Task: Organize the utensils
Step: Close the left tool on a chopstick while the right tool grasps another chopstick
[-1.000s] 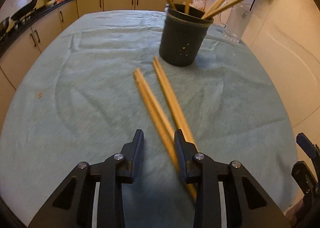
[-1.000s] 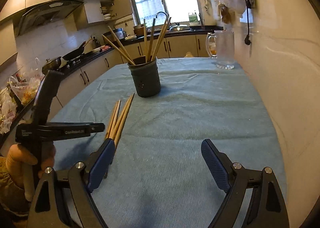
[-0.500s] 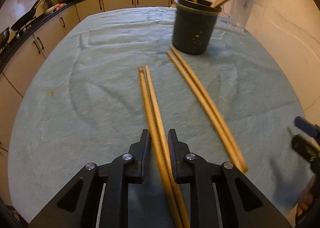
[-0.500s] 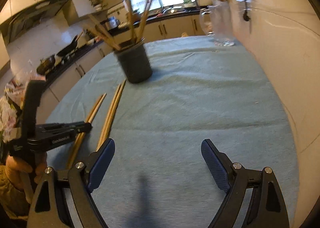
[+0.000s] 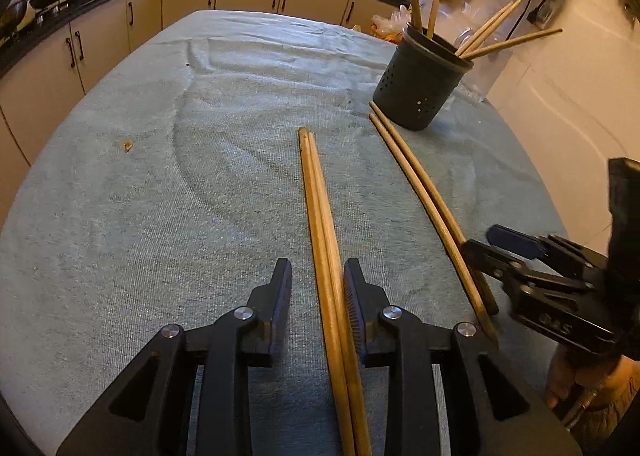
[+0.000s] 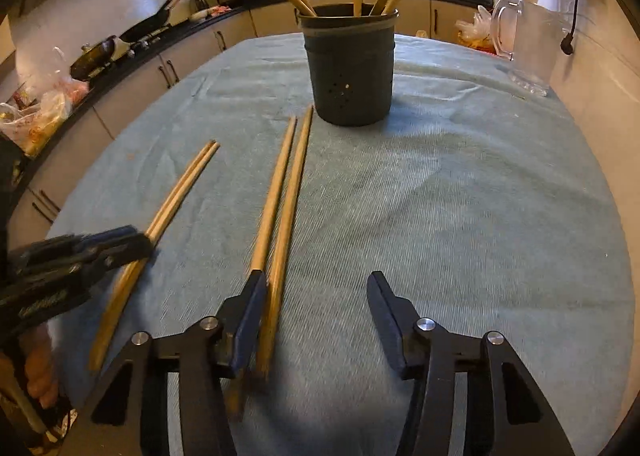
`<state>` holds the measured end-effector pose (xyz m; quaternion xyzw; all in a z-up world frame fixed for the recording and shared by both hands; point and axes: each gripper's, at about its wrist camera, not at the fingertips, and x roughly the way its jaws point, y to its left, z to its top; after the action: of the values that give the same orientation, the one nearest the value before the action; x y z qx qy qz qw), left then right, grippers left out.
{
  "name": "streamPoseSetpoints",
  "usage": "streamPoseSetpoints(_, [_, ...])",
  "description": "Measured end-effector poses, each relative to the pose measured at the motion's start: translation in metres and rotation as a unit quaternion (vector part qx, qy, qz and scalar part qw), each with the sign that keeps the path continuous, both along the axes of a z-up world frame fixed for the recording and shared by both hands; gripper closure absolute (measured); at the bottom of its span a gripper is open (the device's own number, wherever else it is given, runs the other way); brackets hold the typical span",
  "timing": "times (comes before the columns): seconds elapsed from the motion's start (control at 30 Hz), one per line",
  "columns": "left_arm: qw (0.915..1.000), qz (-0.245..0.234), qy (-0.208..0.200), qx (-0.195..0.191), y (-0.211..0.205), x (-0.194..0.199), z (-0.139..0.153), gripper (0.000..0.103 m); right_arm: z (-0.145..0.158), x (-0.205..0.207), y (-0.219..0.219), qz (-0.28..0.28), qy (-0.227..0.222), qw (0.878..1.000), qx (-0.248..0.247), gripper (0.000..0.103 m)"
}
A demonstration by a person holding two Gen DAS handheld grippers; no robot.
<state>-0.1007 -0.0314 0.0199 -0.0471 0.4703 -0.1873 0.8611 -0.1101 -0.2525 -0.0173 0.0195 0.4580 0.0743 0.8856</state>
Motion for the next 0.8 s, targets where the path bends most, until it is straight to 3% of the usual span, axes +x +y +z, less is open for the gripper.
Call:
streamPoseSetpoints(0.13, [0.9995,0.009,0.009,-0.028,0.011,0.004,0.0,0.077,-0.002,0.01,0.014,0.002,0.001,0.999,-0.044,0.05])
streamPoseSetpoints(0.23, [0.9992,0.015,0.011,-0.036,0.016,0.006,0.001,0.077,-0.001,0.019,0.013,-0.004,0.007,0.999,-0.042,0.054])
streamPoseSetpoints(0.3, [0.9995,0.013,0.009,-0.026,0.014,0.005,0.002,0.078,0.0,0.022,0.011,-0.011,0.008,0.999,-0.042,0.064])
streamPoseSetpoints(0.37, [0.9997,0.016,0.006,-0.015,0.012,0.007,0.001,0.084,0.001,0.023,0.007,-0.022,0.009,0.999,-0.039,0.081])
streamPoseSetpoints(0.43, [0.9997,0.023,0.005,-0.009,0.012,0.01,0.0,0.088,0.0,0.021,0.0,-0.033,0.01,0.999,-0.028,0.089])
streamPoseSetpoints(0.6, [0.9984,0.018,0.008,-0.053,0.017,0.007,0.008,0.088,0.001,0.008,-0.014,-0.046,0.009,0.999,-0.006,0.09])
streamPoseSetpoints(0.73, [0.9999,0.012,0.002,0.001,0.001,0.007,0.006,0.088,0.0,-0.005,-0.021,-0.053,0.0,0.999,-0.005,0.09])
streamPoseSetpoints(0.8, [0.9999,0.007,0.011,0.0,-0.004,0.009,0.003,0.088,0.0,-0.01,-0.024,-0.055,-0.002,0.998,0.001,0.09])
